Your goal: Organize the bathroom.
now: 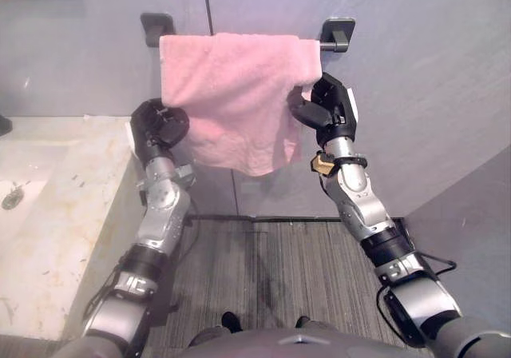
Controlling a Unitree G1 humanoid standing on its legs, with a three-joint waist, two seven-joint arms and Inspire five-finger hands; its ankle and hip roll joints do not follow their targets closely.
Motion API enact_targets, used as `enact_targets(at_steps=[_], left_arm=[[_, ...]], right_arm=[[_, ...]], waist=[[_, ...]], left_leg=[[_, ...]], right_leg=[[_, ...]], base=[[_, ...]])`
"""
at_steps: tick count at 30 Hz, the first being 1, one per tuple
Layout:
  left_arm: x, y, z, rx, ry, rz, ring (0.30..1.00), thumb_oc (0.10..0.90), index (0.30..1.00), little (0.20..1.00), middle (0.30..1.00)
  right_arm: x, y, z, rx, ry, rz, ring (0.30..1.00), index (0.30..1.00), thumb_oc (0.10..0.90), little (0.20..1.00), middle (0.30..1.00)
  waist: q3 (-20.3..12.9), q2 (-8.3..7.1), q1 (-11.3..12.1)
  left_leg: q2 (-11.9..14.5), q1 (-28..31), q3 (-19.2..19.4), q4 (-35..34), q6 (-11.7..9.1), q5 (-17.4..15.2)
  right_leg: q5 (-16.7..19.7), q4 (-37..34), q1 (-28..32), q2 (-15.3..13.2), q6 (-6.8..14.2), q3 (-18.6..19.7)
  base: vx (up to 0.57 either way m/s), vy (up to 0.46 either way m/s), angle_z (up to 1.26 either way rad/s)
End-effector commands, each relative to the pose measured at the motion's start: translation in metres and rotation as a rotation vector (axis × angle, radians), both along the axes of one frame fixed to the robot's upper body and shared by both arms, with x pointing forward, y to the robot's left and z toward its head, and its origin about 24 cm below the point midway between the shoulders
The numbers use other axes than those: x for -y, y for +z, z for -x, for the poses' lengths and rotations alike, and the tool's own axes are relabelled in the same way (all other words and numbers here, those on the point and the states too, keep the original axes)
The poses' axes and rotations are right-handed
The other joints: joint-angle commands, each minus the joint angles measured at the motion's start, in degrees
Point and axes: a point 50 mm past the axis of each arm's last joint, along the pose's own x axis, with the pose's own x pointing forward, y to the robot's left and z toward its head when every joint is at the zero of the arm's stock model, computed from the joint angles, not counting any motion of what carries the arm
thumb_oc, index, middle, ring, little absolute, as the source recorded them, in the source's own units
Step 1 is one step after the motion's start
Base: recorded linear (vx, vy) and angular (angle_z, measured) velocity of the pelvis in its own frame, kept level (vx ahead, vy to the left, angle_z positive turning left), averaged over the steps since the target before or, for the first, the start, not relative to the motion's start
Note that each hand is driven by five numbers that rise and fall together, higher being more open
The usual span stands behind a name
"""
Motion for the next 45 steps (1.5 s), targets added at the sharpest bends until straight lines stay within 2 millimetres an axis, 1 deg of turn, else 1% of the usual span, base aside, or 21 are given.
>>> enact_targets(at_steps=[1,5,9,14,22,23,24,25,26,27,28,32,35,37,40,43,44,45], left_arm=[[0.004,0.042,-0.001,0.234,0.000,-0.082,0.300,0.400,0.300,0.300,0.300],[0.006,0.037,-0.001,0.213,-0.017,-0.080,0.300,0.400,0.300,0.300,0.300],[0.007,0.036,-0.004,0.196,-0.031,-0.085,0.300,0.400,0.300,0.300,0.300],[0.006,0.032,-0.003,0.181,-0.027,-0.073,0.300,0.400,0.300,0.300,0.300],[0.005,0.025,0.000,0.166,-0.007,-0.045,0.300,0.400,0.300,0.300,0.300],[0.007,0.024,0.001,0.160,-0.014,-0.050,0.335,0.424,0.335,0.335,0.335],[0.008,0.023,0.000,0.155,-0.019,-0.051,0.495,0.530,0.495,0.495,0.495],[0.009,0.022,0.001,0.149,-0.023,-0.053,0.808,0.739,0.808,0.808,0.808],[0.009,0.021,0.001,0.147,-0.023,-0.053,0.900,0.800,0.900,0.900,0.900],[0.009,0.021,0.001,0.147,-0.023,-0.053,0.900,0.800,0.900,0.900,0.900],[0.010,0.018,0.000,0.125,-0.051,-0.058,0.900,0.800,0.900,0.900,0.900],[0.013,0.010,0.001,0.079,-0.105,-0.066,0.900,0.800,0.900,0.900,0.900],[0.019,-0.001,0.005,0.019,-0.181,-0.072,0.900,0.800,0.900,0.900,0.900],[0.022,-0.009,0.007,-0.024,-0.208,-0.086,0.900,0.800,0.900,0.900,0.900],[0.020,-0.022,0.014,-0.075,-0.231,-0.086,0.900,0.800,0.900,0.900,0.900],[0.013,-0.038,0.023,-0.139,-0.218,-0.082,0.900,0.800,0.900,0.900,0.900],[0.013,-0.038,0.023,-0.139,-0.218,-0.082,0.900,0.800,0.900,0.900,0.900],[0.008,-0.047,0.028,-0.174,-0.202,-0.057,0.900,0.800,0.900,0.900,0.900]], right_arm=[[0.014,-0.017,0.021,0.024,-0.102,-0.055,0.300,0.300,0.400,0.300,0.300],[0.018,-0.019,0.022,0.007,-0.174,-0.108,0.300,0.300,0.400,0.300,0.300],[0.016,-0.019,0.023,0.006,-0.237,-0.109,0.300,0.300,0.400,0.300,0.300],[0.019,-0.021,0.026,0.004,-0.320,-0.122,0.300,0.300,0.400,0.300,0.300],[0.020,-0.018,0.028,0.028,-0.335,-0.141,0.300,0.300,0.400,0.300,0.300],[0.018,-0.017,0.028,0.036,-0.316,-0.117,0.302,0.302,0.402,0.302,0.302],[0.018,-0.017,0.027,0.033,-0.298,-0.110,0.620,0.620,0.613,0.620,0.620],[0.018,-0.017,0.027,0.039,-0.287,-0.105,0.900,0.900,0.800,0.900,0.900],[0.017,-0.017,0.027,0.043,-0.283,-0.099,0.900,0.900,0.800,0.900,0.900],[0.017,-0.017,0.027,0.043,-0.283,-0.099,0.900,0.900,0.800,0.900,0.900],[0.017,-0.018,0.025,0.037,-0.255,-0.046,0.900,0.900,0.800,0.900,0.900],[0.023,-0.023,0.027,0.025,-0.263,0.003,0.900,0.900,0.800,0.900,0.900],[0.030,-0.030,0.033,0.018,-0.292,0.059,0.900,0.900,0.800,0.900,0.900],[0.034,-0.031,0.037,0.038,-0.321,0.134,0.900,0.900,0.800,0.900,0.900],[0.044,-0.036,0.044,0.044,-0.349,0.216,0.900,0.900,0.800,0.900,0.900],[0.057,-0.049,0.055,0.013,-0.376,0.266,0.900,0.900,0.800,0.900,0.900],[0.057,-0.049,0.055,0.013,-0.376,0.266,0.900,0.900,0.800,0.900,0.900],[0.062,-0.057,0.059,-0.024,-0.382,0.281,0.900,0.900,0.800,0.900,0.900]], waist=[[-4.4,1.03,-2.1],[-4.5,1.21,-2.2],[-4.6,1.57,-2.4],[-4.8,1.92,-2.6],[-4.8,2.16,-2.5],[-4.8,2.14,-2.5],[-4.8,2.12,-2.4],[-4.8,2.07,-2.3],[-4.9,2.06,-2.3],[-4.9,2.06,-2.3],[-4.9,1.86,-2.1],[-4.9,1.67,-2.1],[-4.6,1.68,-2.3],[-4.4,1.77,-2.5],[-4.1,1.83,-3.0],[-3.8,1.92,-3.3],[-3.8,1.92,-3.3],[-3.6,1.94,-3.4]], left_leg=[[0.4,3.1,1.2,2.7,-2.0,-4.1],[0.3,3.2,1.4,2.7,-1.8,-4.0],[0.3,3.2,1.7,2.8,-1.8,-3.9],[0.2,3.2,2.0,2.6,-1.7,-3.7],[0.0,3.0,1.9,2.7,-1.5,-3.8],[0.0,2.9,1.9,2.8,-1.5,-3.9],[0.0,2.9,1.8,2.8,-1.5,-3.9],[0.0,2.9,1.8,2.7,-1.5,-3.9],[-0.1,2.8,1.7,2.7,-1.5,-3.9],[-0.1,2.8,1.7,2.7,-1.5,-3.9],[-0.1,2.7,1.6,2.7,-1.6,-3.8],[-0.1,2.5,1.7,2.6,-1.5,-3.8],[-0.1,2.4,1.8,2.6,-1.4,-3.8],[-0.1,2.4,2.0,2.7,-1.2,-4.0],[0.0,2.5,2.5,2.8,-1.1,-4.3],[-0.1,2.5,2.8,3.0,-1.0,-4.5],[-0.1,2.5,2.8,3.0,-1.0,-4.5],[-0.1,2.5,2.9,3.0,-1.0,-4.5]], right_leg=[[1.3,1.7,-5.8,-0.4,3.0,3.6],[1.4,1.6,-5.8,-0.3,2.9,3.8],[1.6,1.6,-6.0,-0.3,2.9,4.1],[1.6,1.5,-6.2,-0.1,2.9,4.4],[1.4,1.6,-6.3,0.0,2.7,4.7],[1.3,1.7,-6.4,0.0,2.7,4.7],[1.3,1.6,-6.4,0.0,2.7,4.7],[1.3,1.5,-6.3,0.0,2.7,4.6],[1.4,1.5,-6.3,0.0,2.7,4.6],[1.4,1.5,-6.3,0.0,2.7,4.6],[1.4,1.4,-6.4,0.0,2.8,4.4],[1.5,1.5,-6.6,0.0,3.0,4.4],[1.6,1.7,-7.1,0.0,3.1,4.5],[1.7,1.8,-7.4,0.0,3.2,4.7],[1.8,2.0,-7.8,0.1,3.3,5.0],[1.9,2.0,-8.1,0.1,3.4,5.2],[1.9,2.0,-8.1,0.1,3.4,5.2],[1.9,2.0,-8.2,0.2,3.4,5.4]], base=[[-0.02,0.027,-0.03],[0.00,0.000,0.00],[-0.01,0.010,-0.02],[0.00,0.004,-0.01],[-0.01,0.007,-0.02],[0.00,0.000,0.00],[-0.03,0.004,-0.02],[0.00,0.000,0.00],[0.00,0.000,0.00],[0.00,0.000,0.00],[0.00,0.000,0.00],[-0.02,-0.013,-0.03],[-0.04,-0.018,-0.06],[-0.04,-0.006,-0.10],[-0.03,-0.002,-0.10],[-0.03,-0.004,-0.08],[-0.03,-0.004,-0.12],[-0.04,-0.003,-0.12]])
